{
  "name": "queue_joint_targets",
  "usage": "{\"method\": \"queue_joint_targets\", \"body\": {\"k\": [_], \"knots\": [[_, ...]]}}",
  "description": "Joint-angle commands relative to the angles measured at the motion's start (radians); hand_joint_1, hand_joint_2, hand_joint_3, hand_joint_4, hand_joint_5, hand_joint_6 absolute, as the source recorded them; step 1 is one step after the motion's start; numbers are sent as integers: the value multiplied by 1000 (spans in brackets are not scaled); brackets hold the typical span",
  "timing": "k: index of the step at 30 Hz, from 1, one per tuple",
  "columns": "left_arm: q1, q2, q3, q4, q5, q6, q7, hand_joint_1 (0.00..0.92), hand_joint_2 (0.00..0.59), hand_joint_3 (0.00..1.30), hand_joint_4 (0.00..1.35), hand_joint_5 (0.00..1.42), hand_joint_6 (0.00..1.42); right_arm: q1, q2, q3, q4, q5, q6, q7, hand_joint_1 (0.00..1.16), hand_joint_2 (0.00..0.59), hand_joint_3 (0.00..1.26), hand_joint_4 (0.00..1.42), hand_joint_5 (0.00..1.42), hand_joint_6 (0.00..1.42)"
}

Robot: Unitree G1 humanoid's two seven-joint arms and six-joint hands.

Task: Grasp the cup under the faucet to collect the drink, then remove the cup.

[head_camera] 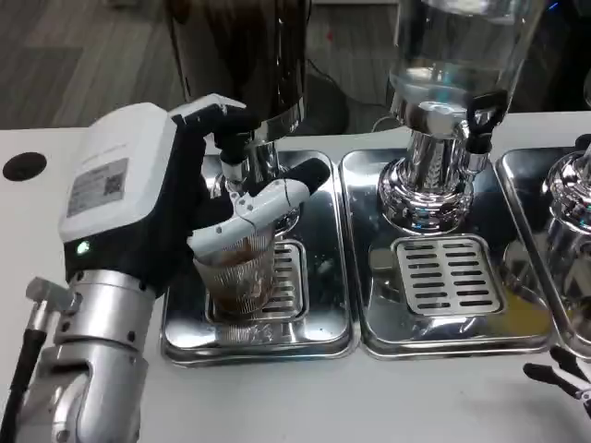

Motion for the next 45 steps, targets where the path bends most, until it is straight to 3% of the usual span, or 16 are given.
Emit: {"method": "queue_joint_targets", "body": {"k": [1,16,38,42,45], "knots": [[15,8,-17,10,-1,0,-44,61,62,468,435,985,1138,2,1,1,-24,1,12,2,483,402,181,13,0,0],[16,10,-9,2,-7,-4,-52,63,65,468,432,985,1138,-5,-9,-7,-52,-4,35,2,491,394,181,12,0,0],[37,10,-9,-18,-14,-15,-47,63,65,468,432,985,1138,-18,-76,-40,-160,-26,76,24,499,392,187,22,0,0],[42,4,1,-25,-31,-30,-23,61,62,334,282,903,1105,-14,-74,-37,-157,-26,75,23,500,392,189,22,0,0],[58,-4,27,-27,-80,-80,37,3,28,104,38,664,991,-9,-74,-36,-148,-23,70,24,500,392,189,22,0,0]]}}
